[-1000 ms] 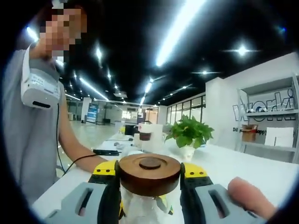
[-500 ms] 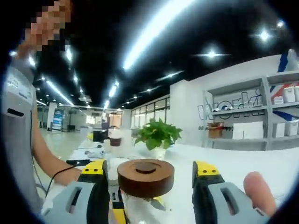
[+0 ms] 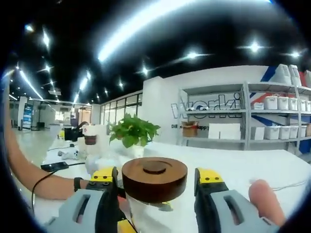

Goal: Clamp the coffee can twist off the lid put the lid on the table pick up the lid cover the can tighten the lid

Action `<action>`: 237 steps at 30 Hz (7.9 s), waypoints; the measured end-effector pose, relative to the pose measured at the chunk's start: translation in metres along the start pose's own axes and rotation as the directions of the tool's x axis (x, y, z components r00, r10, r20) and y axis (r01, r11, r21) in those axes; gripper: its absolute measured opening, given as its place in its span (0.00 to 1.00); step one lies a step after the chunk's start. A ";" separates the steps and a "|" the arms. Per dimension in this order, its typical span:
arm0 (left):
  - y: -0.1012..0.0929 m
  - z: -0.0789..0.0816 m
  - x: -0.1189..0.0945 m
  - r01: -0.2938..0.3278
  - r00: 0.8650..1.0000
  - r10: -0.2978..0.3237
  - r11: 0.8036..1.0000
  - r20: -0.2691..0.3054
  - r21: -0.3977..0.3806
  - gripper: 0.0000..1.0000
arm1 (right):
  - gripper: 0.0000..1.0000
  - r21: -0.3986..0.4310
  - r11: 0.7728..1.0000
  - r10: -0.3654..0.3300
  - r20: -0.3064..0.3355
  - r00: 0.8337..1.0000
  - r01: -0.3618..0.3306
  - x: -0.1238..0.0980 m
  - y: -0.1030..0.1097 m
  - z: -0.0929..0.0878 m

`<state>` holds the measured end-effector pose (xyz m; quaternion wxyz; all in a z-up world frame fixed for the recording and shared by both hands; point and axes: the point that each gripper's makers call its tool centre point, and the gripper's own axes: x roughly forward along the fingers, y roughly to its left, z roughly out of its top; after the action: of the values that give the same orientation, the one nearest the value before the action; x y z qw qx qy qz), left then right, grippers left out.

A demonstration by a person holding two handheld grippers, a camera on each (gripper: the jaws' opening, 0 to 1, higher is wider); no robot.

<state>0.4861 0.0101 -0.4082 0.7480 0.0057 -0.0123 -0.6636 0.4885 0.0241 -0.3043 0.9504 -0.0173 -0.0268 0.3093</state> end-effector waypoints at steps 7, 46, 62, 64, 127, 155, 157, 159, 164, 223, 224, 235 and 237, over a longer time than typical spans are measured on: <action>-0.001 0.000 0.000 0.002 1.000 -0.002 1.000 0.000 -0.001 0.44 | 0.47 -0.012 1.000 0.000 0.003 1.000 0.000 0.000 0.002 0.002; -0.001 0.000 0.000 0.010 1.000 -0.010 1.000 0.000 -0.002 0.44 | 0.45 0.011 0.829 0.560 0.017 0.829 -0.560 0.000 0.006 0.003; 0.000 0.000 0.000 0.012 1.000 -0.012 1.000 0.001 -0.001 0.44 | 0.46 -0.010 0.764 0.646 0.009 0.764 -0.646 0.001 0.009 0.002; -0.001 0.000 0.000 0.012 1.000 -0.012 1.000 0.000 -0.001 0.44 | 0.46 -0.010 0.748 0.664 0.015 0.748 -0.664 0.001 0.009 0.003; -0.001 -0.002 -0.001 0.007 1.000 -0.008 1.000 -0.006 -0.004 0.44 | 0.52 -0.012 1.000 -0.026 0.028 0.999 0.026 -0.010 0.002 0.005; 0.000 -0.002 -0.001 0.005 1.000 -0.005 1.000 -0.011 0.001 0.44 | 0.46 -0.078 0.992 -0.103 0.015 0.995 0.104 -0.011 0.001 0.004; 0.000 -0.002 -0.001 0.005 1.000 -0.005 1.000 -0.011 0.001 0.44 | 0.46 -0.091 0.993 -0.070 0.016 0.997 0.071 -0.010 0.002 0.003; 0.000 -0.002 -0.001 0.005 1.000 -0.005 1.000 -0.011 0.001 0.44 | 0.46 -0.094 0.995 -0.036 0.016 0.999 0.037 -0.009 0.003 0.003; -0.001 -0.002 -0.001 0.008 1.000 -0.008 1.000 -0.011 0.000 0.44 | 0.46 -0.084 0.994 0.073 0.019 0.997 -0.071 -0.007 0.002 0.002; -0.002 -0.004 -0.001 0.008 1.000 -0.008 1.000 -0.018 0.007 0.43 | 0.45 -0.081 0.819 0.570 0.011 0.821 -0.567 -0.005 0.007 0.005; -0.003 -0.004 -0.001 0.009 1.000 -0.009 1.000 -0.018 0.006 0.43 | 0.45 -0.084 0.816 0.575 0.010 0.818 -0.572 -0.005 0.007 0.005; -0.002 -0.004 -0.002 0.008 1.000 -0.008 1.000 -0.021 0.007 0.43 | 0.46 -0.074 0.795 0.605 0.034 0.795 -0.602 -0.005 0.009 0.005; -0.002 -0.004 -0.002 0.009 1.000 -0.009 1.000 -0.022 0.004 0.43 | 0.46 -0.061 0.794 0.607 0.041 0.793 -0.605 -0.005 0.009 0.005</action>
<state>0.4839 0.0118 -0.4125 0.7450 0.0145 -0.0054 -0.6668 0.4789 0.0280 -0.3001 0.7996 -0.0373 -0.0547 0.5969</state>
